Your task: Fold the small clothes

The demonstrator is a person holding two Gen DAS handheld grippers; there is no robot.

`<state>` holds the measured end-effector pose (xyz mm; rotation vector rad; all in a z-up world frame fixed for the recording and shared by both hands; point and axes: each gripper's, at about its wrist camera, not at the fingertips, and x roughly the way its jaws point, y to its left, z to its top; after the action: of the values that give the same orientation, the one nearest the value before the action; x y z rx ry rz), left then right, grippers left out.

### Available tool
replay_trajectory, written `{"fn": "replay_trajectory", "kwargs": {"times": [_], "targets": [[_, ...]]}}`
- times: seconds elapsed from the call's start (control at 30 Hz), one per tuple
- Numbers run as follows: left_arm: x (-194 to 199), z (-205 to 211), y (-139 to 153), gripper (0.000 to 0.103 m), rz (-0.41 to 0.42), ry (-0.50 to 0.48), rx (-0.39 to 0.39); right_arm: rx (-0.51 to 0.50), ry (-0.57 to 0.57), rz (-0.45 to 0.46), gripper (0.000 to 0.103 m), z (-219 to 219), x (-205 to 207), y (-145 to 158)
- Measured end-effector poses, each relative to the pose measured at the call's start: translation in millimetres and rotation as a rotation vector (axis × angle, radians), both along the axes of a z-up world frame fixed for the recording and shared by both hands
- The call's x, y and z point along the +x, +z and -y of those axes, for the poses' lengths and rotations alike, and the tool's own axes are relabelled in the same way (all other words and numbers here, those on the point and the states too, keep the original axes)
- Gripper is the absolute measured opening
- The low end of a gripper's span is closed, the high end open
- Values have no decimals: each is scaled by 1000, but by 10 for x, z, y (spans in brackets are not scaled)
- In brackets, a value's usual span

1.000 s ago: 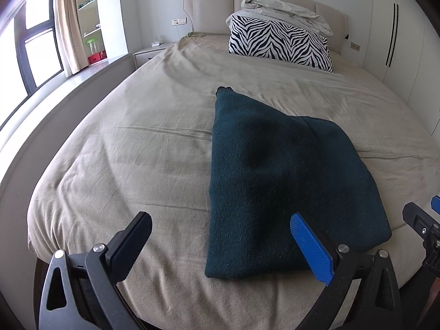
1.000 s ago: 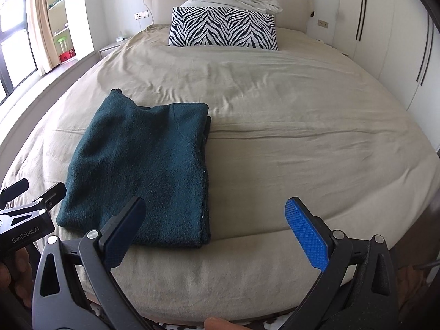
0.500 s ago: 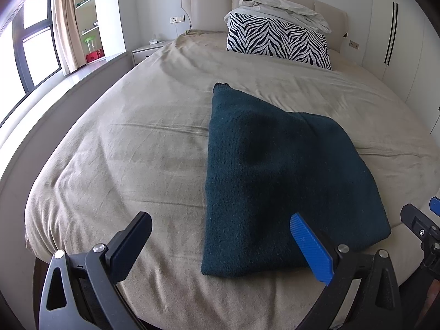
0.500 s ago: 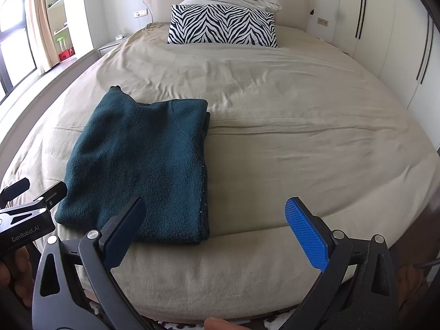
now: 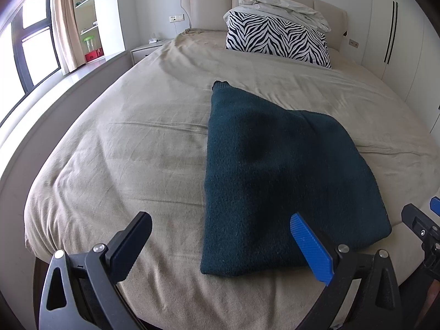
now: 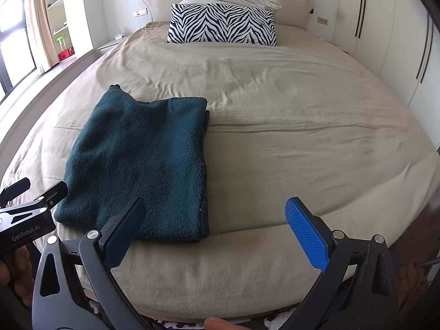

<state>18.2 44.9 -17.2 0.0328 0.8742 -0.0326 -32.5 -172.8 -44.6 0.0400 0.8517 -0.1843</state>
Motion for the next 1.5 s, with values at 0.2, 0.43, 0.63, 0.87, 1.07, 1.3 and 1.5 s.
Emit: {"fn": "replay_trajectory", "kwargs": {"times": [0.2,0.43,0.63,0.87,1.07,1.3,1.5], "targets": [[5,3,-17,103,-1,-3,0,1,-1,-1,103,2,-6,-11],[4,7,-26,103,-1,-4,1,1,0,-1,103,8,-6,-10],[4,7,-27,103,-2,-4,1,3,-1,-3,103,12,-13,-21],[2,8,-30,103,-3,-5,1,3,-1,-3,103,11,-13,-22],[3,8,-30,103,-3,-4,1,4,-2,-3,103,11,-14,-22],[2,10,-30,103,-3,-5,1,4,-2,-6,103,3,-34,-41],[0,14,-37,103,-4,-5,2,5,-4,-7,103,-5,-43,-37]]}}
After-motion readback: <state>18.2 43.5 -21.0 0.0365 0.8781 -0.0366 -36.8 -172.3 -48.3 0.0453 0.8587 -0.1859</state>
